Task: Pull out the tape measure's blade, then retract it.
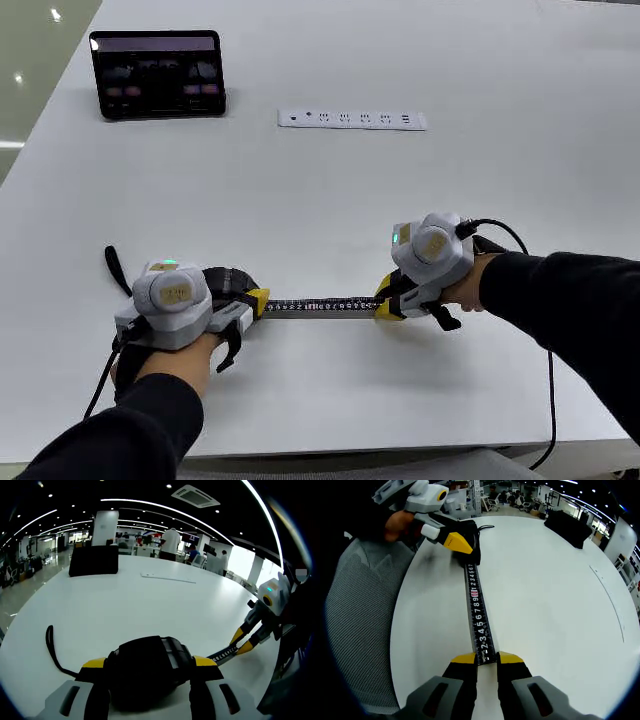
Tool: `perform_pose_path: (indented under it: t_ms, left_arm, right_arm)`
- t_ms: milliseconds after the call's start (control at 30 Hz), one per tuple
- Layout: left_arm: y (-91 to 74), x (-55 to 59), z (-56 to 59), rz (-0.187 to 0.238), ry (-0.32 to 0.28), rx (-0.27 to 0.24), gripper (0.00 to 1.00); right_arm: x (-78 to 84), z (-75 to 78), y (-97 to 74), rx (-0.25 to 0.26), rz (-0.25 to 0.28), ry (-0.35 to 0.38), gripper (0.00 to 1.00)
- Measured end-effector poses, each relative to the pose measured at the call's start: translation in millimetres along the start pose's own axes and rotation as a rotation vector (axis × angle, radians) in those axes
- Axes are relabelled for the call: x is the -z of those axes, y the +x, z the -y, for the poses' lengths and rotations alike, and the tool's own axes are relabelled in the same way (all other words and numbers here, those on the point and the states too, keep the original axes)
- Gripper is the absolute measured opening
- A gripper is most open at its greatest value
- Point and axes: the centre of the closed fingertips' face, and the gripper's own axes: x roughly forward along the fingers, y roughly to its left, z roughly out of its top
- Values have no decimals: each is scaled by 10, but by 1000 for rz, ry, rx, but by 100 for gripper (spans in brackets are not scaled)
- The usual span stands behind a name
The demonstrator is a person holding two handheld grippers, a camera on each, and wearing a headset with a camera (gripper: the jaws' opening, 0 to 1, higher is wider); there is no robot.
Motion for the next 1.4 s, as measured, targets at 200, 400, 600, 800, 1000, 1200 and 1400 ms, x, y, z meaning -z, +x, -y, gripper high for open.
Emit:
perform_pose_path:
  t_ms: [200,400,600,800,1000,1200,1400]
  left_arm:
    - [-10,-1,3,0,-2,1,60]
    - [-15,0,-4,2,-11,4,60]
    - [-12,4,-9,-1,-19,8,60]
    - [-15,1,-17,-8,-29,27,60]
    - [-18,4,-15,-13,-30,38,60]
    - [-15,6,-15,-15,-28,39,60]
    - [-16,9,-12,-16,-28,39,60]
  right_arm:
    - [-37,-5,17,-4,9,11,10]
    - [-65,-11,33,-4,16,8,10]
    - [-94,-13,43,-3,22,9,11]
    - [-109,-24,47,-9,32,4,11]
    - [-155,-22,73,-12,46,7,11]
    - [-190,-20,108,-15,46,0,11]
    - [-191,-18,109,-15,45,-4,11]
